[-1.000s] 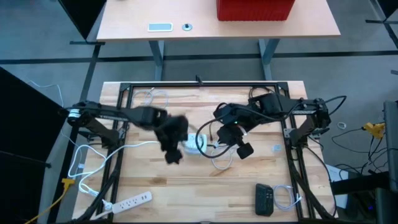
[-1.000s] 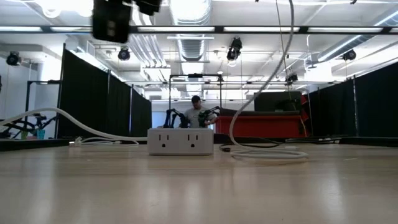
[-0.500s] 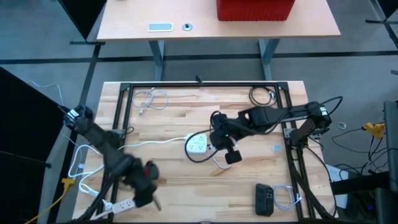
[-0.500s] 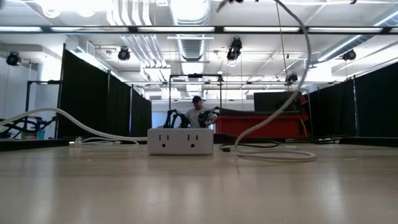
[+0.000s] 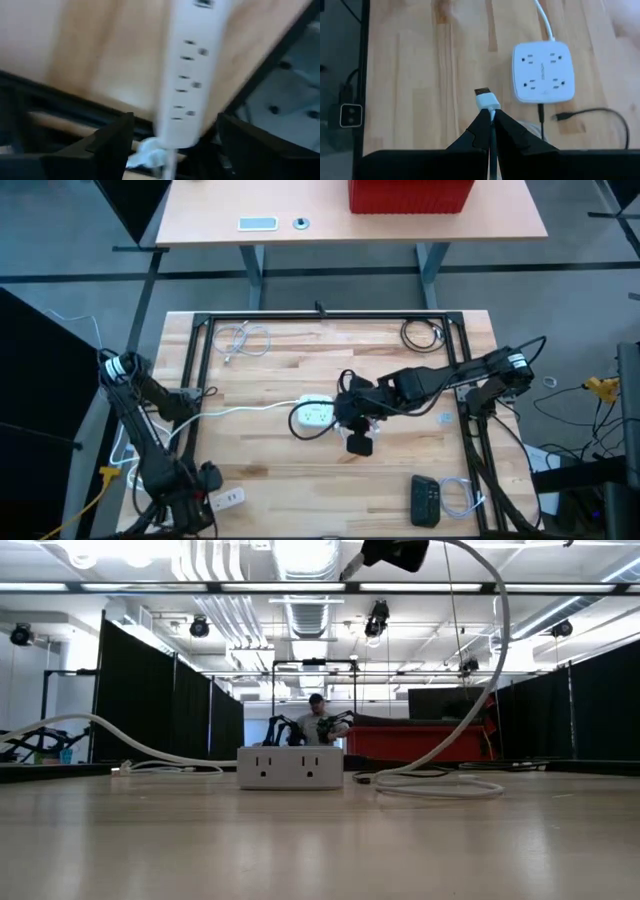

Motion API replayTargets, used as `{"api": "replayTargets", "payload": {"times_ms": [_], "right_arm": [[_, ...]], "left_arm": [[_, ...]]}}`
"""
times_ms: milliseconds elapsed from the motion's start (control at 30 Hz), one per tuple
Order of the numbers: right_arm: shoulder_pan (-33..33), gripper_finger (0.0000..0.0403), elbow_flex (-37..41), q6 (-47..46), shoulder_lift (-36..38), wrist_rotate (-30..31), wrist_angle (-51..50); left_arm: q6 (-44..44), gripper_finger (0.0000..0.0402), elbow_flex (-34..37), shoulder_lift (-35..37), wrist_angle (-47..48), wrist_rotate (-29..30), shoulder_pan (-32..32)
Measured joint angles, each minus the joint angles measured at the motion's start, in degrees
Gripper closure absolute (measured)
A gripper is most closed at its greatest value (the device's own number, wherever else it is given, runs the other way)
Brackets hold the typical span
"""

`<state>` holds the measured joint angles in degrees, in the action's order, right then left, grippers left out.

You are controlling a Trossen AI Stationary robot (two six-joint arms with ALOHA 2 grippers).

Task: Insert USB
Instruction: Insert the white USB cable into the bottom white outlet extension

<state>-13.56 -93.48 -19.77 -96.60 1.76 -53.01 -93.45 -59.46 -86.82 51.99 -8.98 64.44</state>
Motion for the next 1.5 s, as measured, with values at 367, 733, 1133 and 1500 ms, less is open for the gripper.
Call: {"api": "replayTargets", "payload": {"times_ms": [367, 733, 1133, 1500], "right_arm": [[0.0, 0.0403, 0.7, -3.2, 0.0, 1.0, 1.9], [0.4, 0.0403, 0.7, -3.2, 0.0, 1.3, 2.3], [0.8, 0.0403, 0.7, -2.8, -0.1, 1.3, 4.7], [-0.2, 0.0403, -4.2, 3.2, -6.8, -2.1, 11.0]], "left_arm": [[-1.4, 0.0093, 3.3, -5.3, -6.1, -1.2, 2.7], [3.9, 0.0095, 3.2, -13.4, -8.9, -1.7, 2.9], [9.1, 0.023, 3.0, -15.0, -6.6, 0.3, 0.6], [29.5, 0.023, 3.2, -15.0, -5.2, 4.0, -12.9]]}}
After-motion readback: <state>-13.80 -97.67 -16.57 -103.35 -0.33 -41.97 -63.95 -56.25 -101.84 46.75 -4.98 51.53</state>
